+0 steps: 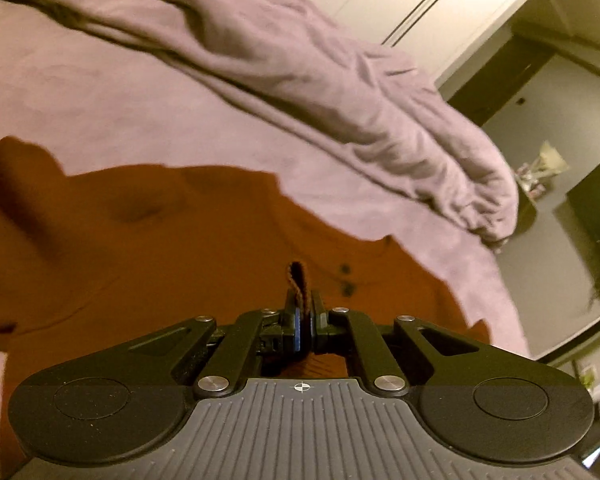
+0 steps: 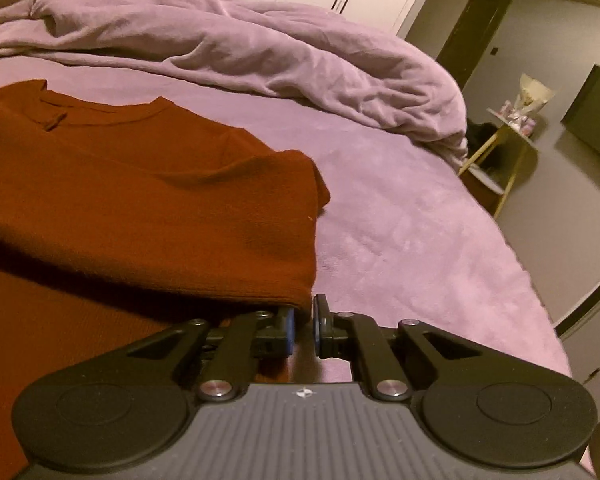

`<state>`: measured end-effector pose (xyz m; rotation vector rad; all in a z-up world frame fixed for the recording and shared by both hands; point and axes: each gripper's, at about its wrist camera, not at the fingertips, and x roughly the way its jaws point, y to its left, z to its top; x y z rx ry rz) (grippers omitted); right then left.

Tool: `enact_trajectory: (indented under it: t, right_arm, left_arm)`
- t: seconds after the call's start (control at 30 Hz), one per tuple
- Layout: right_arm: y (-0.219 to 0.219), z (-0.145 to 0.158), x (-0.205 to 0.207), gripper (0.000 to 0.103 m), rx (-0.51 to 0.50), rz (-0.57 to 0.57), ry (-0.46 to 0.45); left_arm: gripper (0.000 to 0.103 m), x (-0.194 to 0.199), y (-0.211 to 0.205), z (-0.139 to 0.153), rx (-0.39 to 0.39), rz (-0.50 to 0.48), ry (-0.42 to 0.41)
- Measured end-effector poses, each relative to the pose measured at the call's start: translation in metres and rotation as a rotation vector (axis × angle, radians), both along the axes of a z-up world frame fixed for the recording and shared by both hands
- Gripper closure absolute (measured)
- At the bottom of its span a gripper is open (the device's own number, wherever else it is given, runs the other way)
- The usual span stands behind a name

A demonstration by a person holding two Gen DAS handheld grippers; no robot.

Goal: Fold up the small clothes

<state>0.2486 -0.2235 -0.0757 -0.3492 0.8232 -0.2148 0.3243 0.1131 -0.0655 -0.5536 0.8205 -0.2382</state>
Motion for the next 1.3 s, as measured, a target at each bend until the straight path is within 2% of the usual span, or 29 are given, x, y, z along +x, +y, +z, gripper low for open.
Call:
enact_trajectory:
  t: [0.07,0.13,0.23,0.3,0.43,0.53,0.63,0.7,0.8,1.0,1.07,1.17,1.2,1.27,1.3]
  right_arm:
    - [0.003,-0.001,-0.001,0.091,-0.019,0.011,0.002]
    - [0.005,-0.002,0.0,0.091,-0.032,0.014,0.007]
    - [0.007,-0.003,0.001,0.092,-0.035,0.024,0.014]
    - [0.01,-0.003,0.001,0.097,-0.055,0.038,0.019]
    - [0.024,0.005,-0.006,0.097,-0.177,0.07,-0.063]
    - [0.046,-0.002,-0.009,0.097,-0.282,0.146,-0.085]
    - [0.061,-0.015,-0.009,0.097,-0.345,0.194,-0.058]
    - [0.064,-0.021,-0.009,0.097,-0.363,0.204,-0.044]
    - [0.066,-0.027,-0.011,0.097,-0.407,0.212,-0.042]
    - [0.054,-0.027,-0.007,0.096,-0.398,0.152,-0.033]
    - [0.049,-0.034,-0.004,0.096,-0.419,0.131,-0.005]
    - [0.047,-0.028,-0.011,0.092,-0.393,0.162,0.0]
    - [0.045,-0.021,-0.016,0.089,-0.356,0.172,-0.009]
    - [0.038,-0.003,-0.028,0.077,-0.254,0.177,-0.025]
    - [0.033,0.006,-0.034,0.066,-0.201,0.179,-0.037]
  left_arm:
    - [0.097,0.004,0.002,-0.012,-0.023,-0.001,0.033]
    - [0.093,0.009,0.005,-0.026,-0.068,0.002,0.076]
    - [0.097,0.008,0.011,-0.038,-0.074,-0.006,0.102]
    - [0.097,0.007,0.011,-0.031,-0.022,-0.012,0.069]
    - [0.097,0.002,0.017,0.005,0.059,-0.011,-0.064]
    - [0.097,0.003,0.019,0.021,0.192,0.002,-0.131]
    - [0.097,0.006,0.026,0.014,0.241,0.012,-0.094]
    - [0.097,0.008,0.026,0.001,0.302,0.008,-0.054]
    - [0.097,0.007,0.028,-0.014,0.294,0.013,-0.011]
    - [0.096,0.006,0.025,-0.02,0.285,0.016,-0.006]
    - [0.095,0.008,0.018,-0.024,0.331,-0.001,0.007]
    - [0.084,0.003,0.019,-0.022,0.369,0.008,0.001]
    - [0.08,0.0,0.024,-0.019,0.353,0.015,-0.004]
    - [0.08,-0.006,0.033,-0.013,0.319,0.038,-0.008]
    - [0.08,-0.009,0.038,-0.01,0.304,0.05,-0.013]
